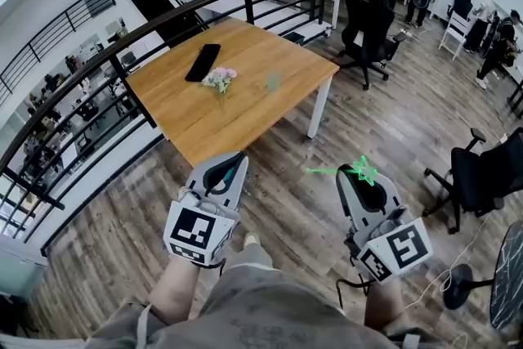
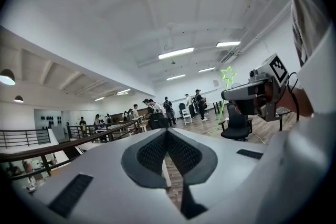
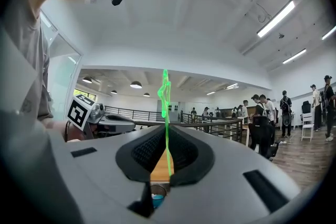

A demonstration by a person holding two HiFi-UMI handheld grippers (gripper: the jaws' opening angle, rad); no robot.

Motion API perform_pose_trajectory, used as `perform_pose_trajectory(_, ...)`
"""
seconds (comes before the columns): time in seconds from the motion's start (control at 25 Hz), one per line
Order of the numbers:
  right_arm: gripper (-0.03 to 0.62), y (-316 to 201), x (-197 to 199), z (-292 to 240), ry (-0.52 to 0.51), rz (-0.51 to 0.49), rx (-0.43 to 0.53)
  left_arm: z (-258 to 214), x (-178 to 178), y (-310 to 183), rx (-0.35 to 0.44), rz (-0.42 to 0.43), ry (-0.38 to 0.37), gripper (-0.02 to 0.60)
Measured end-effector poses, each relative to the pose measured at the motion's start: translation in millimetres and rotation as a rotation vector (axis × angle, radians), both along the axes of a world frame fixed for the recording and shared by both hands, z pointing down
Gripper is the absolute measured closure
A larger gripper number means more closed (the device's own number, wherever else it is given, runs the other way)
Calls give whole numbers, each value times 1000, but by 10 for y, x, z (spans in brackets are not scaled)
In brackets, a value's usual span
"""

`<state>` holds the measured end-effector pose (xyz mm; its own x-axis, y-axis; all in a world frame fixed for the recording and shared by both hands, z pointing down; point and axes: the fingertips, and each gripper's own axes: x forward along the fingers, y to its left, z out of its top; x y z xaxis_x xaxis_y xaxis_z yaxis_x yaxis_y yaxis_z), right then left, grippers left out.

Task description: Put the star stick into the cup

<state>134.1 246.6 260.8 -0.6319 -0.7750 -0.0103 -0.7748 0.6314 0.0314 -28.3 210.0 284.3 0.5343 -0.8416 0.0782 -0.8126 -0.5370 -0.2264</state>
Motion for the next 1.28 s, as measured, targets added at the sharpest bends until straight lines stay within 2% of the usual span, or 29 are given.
perform_pose_trajectory(0.28,554,-340,24,-3,-1,1,-18,-48,2,-333,-7,-8,13,566)
perform_pose_trajectory(0.56,554,-891,-64,198,34,-6,-39,163,-117,-874,-20,-16,38,565)
perform_pose_trajectory(0.92,554,-2014,-254,399,64,-3,-110,373,-256,-1948,-90,-1,53,566)
perform_pose_trajectory(1.28,554,-3298,-717,520,64,-19,-157,486,-558,-3172,-157,17,34,566)
